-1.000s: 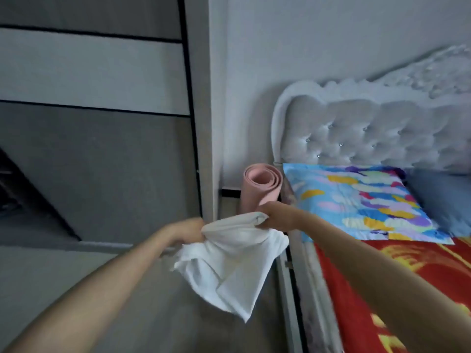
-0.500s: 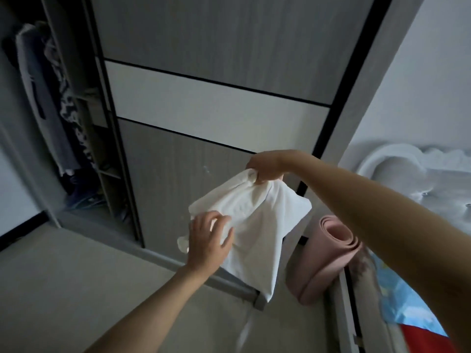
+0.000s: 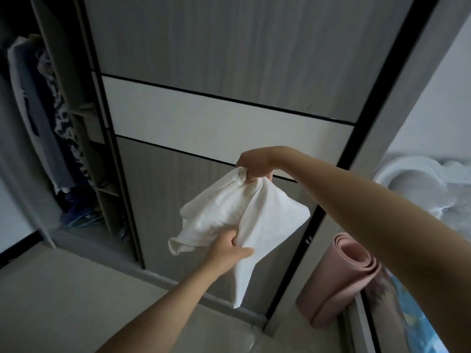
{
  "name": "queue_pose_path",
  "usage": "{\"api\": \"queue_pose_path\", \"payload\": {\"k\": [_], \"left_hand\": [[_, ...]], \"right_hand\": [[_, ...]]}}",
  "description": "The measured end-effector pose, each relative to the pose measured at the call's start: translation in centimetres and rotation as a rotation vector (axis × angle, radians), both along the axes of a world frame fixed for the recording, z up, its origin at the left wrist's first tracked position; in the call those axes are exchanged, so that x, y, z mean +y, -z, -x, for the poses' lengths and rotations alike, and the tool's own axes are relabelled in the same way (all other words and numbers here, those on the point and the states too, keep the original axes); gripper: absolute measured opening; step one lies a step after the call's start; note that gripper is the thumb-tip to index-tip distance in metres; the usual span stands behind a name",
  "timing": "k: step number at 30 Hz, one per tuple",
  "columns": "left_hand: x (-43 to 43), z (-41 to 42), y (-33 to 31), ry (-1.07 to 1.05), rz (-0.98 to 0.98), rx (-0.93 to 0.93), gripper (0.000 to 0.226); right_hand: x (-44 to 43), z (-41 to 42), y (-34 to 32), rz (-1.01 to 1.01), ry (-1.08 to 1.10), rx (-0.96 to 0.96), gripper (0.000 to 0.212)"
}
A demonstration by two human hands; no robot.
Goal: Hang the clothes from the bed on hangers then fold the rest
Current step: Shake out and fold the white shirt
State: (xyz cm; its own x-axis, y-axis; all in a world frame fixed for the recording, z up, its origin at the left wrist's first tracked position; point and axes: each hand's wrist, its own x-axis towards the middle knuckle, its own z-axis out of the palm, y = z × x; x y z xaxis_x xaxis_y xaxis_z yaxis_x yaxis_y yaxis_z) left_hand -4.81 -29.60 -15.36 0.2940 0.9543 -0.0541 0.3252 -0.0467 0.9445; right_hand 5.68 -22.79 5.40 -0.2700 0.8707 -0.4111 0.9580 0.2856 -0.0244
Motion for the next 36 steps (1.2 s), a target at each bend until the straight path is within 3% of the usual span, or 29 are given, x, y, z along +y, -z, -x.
{"api": "queue_pose_path", "payload": {"k": [5, 7, 9, 11, 13, 17, 19, 24, 32, 33, 36], "left_hand": [[2.5, 7.3, -0.5, -0.006, -0.056, 0.494, 0.035], [3.9, 10.9, -1.9, -0.166, -0.293, 0.725, 0.038], [5.3, 14.9, -3.3, -0.308, -0.597, 0.806, 0.03], [6.7, 18.9, -4.4, -0.329, -0.8, 0.724, 0.035], [9.4, 23.2, -5.5, -0.213, -0.82, 0.664, 0.033], [16.1, 30.5, -6.4, 0.192, -0.398, 0.383, 0.023], [18.1, 32.8, -6.2, 0.207, -0.364, 0.265, 0.03], [22.8, 37.6, -6.1, 0.196, -0.331, 0.306, 0.04], [32.6, 43.6, -11.1, 0.284, -0.295, 0.316, 0.016], [34.3, 44.4, -11.9, 0.287, -0.284, 0.323, 0.017], [38.8, 46.4, -14.2, 0.307, -0.268, 0.348, 0.018]], "right_hand": [[2.6, 3.3, 0.3, 0.069, -0.021, 0.0, 0.036], [3.7, 5.3, 0.5, 0.076, -0.012, 0.021, 0.039], [4.5, 7.5, 0.6, 0.073, 0.007, 0.054, 0.039], [5.2, 9.6, 0.5, 0.06, 0.018, 0.078, 0.038], [5.9, 12.6, 0.6, 0.056, 0.026, 0.096, 0.036], [7.6, 18.2, 0.7, 0.058, 0.044, 0.169, 0.035], [8.5, 20.2, 0.6, 0.075, 0.083, 0.242, 0.034], [11.8, 23.3, 0.8, 0.149, 0.202, 0.437, 0.022], [19.5, 26.6, 3.6, 0.145, 0.337, 0.832, 0.008], [20.8, 27.4, 3.9, 0.128, 0.319, 0.878, 0.012], [24.4, 29.8, 5.2, 0.088, 0.262, 0.952, 0.065]]}}
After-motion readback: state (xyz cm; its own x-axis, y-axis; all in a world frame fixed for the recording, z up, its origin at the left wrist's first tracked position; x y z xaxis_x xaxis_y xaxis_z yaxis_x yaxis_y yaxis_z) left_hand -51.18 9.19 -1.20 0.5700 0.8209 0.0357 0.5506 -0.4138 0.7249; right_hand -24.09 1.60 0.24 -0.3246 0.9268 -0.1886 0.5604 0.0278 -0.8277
